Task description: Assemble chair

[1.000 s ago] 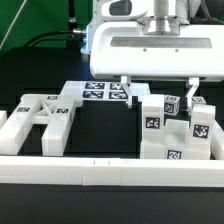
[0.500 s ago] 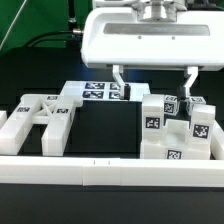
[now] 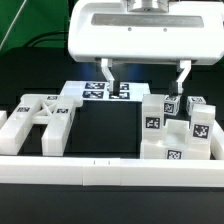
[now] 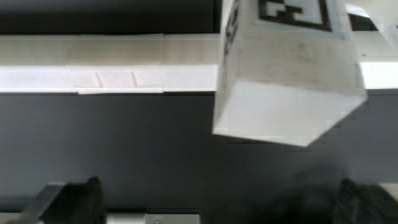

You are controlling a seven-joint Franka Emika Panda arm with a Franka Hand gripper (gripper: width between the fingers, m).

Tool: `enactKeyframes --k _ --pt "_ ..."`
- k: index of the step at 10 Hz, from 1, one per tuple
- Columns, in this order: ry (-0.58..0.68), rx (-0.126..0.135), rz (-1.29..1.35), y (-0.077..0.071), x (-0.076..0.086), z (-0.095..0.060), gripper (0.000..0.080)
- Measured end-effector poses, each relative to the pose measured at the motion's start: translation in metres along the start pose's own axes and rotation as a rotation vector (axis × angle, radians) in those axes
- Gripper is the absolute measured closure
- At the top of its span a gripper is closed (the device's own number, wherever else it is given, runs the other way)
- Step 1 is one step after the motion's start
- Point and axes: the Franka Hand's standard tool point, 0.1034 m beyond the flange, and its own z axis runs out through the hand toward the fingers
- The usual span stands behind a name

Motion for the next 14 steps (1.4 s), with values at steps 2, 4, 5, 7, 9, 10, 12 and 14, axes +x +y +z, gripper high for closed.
enactKeyframes --k 2,4,5,7,9,10,12,14 --pt "-0.027 0.006 0.000 -0.002 -0.001 0.002 0.0150" --pt "-0.185 0.035 0.011 -0.008 -0.011 0.006 0.0150" --pt "-0.255 0.050 0.019 -0.012 -0.007 0.006 0.0150" --pt "-0.378 0.067 0.019 -0.014 -0.012 0.007 0.0150" --pt "-0.525 0.085 0.019 -0.015 -0.017 0.007 0.0150" --pt "-0.581 0.091 0.018 -0.015 -0.020 0.007 0.0150" --pt "-0.738 0.106 0.014 -0.016 -0.026 0.007 0.0150" --pt "-0.805 0.111 0.010 -0.017 -0.029 0.008 0.0164"
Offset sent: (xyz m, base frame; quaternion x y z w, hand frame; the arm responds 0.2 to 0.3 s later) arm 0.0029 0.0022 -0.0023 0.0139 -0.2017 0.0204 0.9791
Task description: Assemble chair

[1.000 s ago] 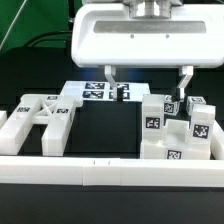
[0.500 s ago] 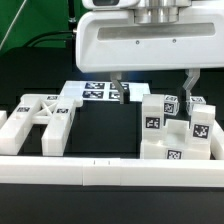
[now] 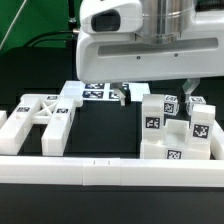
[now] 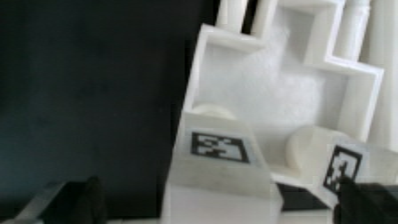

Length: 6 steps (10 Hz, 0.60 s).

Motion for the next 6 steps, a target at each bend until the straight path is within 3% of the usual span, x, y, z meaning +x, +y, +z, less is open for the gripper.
enactKeyframes --k 1,3,6 --pt "0.015 -0.002 0.000 0.0004 0.0027 -0.0003 0.0164" --pt "0.024 -0.003 -0.009 0.0012 0.0045 0.0005 0.0509" --pt "0.024 -0.003 -0.008 0.0012 0.0045 0.0005 0.0515"
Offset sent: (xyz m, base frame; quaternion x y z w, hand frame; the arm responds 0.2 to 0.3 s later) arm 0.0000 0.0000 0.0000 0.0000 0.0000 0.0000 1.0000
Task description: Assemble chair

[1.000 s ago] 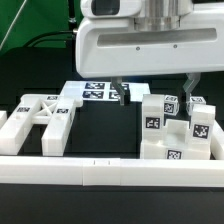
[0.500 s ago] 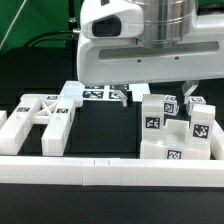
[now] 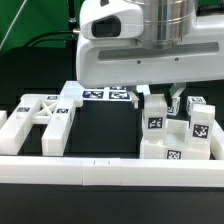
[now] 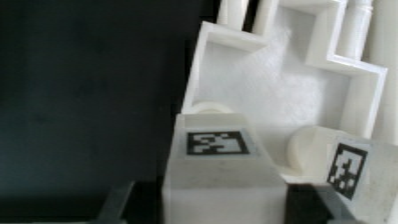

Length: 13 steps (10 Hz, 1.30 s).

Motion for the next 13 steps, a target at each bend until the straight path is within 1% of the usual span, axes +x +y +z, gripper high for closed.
enactKeyframes --k 2,3,5,9,10,13 --pt "0.003 -0.003 0.077 -0.003 0.000 -0.001 0.0515" --pt "0.010 -0.003 0.173 -0.007 0.000 -0.003 0.0515" --pt "0.037 0.000 0.377 -0.008 -0.001 0.000 0.0514" --pt "0.128 0.028 0.710 -0.009 -0.002 0.001 0.0514" --pt "0.128 0.032 0.751 -0.010 -0.002 0.001 0.0514" --pt "0.125 0.047 0.979 -0.010 -0.002 0.002 0.0514"
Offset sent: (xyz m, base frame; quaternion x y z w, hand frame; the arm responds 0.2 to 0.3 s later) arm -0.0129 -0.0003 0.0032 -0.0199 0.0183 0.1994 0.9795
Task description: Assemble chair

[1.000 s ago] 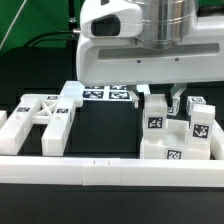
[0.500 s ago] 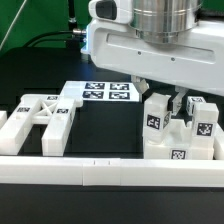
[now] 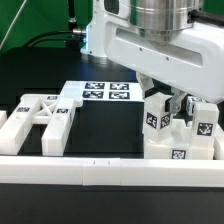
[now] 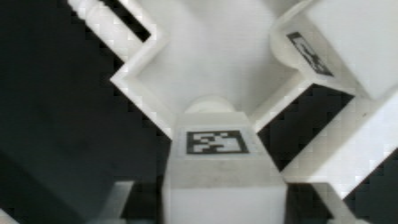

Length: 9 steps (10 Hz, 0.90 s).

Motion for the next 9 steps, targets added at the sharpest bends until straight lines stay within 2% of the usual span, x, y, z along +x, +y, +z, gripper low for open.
enactKeyframes --k 1,3,5,7,9 --pt "-0.001 0.005 0.057 0.000 0.000 0.000 0.0514" --pt "0.029 0.069 0.270 0.003 -0.002 0.001 0.0514" --pt "0.051 0.106 0.396 0.000 -0.009 0.002 0.0514" --pt "0.054 0.126 0.519 -0.003 -0.012 0.002 0.0514" --pt "0.054 0.126 0.500 -0.003 -0.012 0.002 0.0509"
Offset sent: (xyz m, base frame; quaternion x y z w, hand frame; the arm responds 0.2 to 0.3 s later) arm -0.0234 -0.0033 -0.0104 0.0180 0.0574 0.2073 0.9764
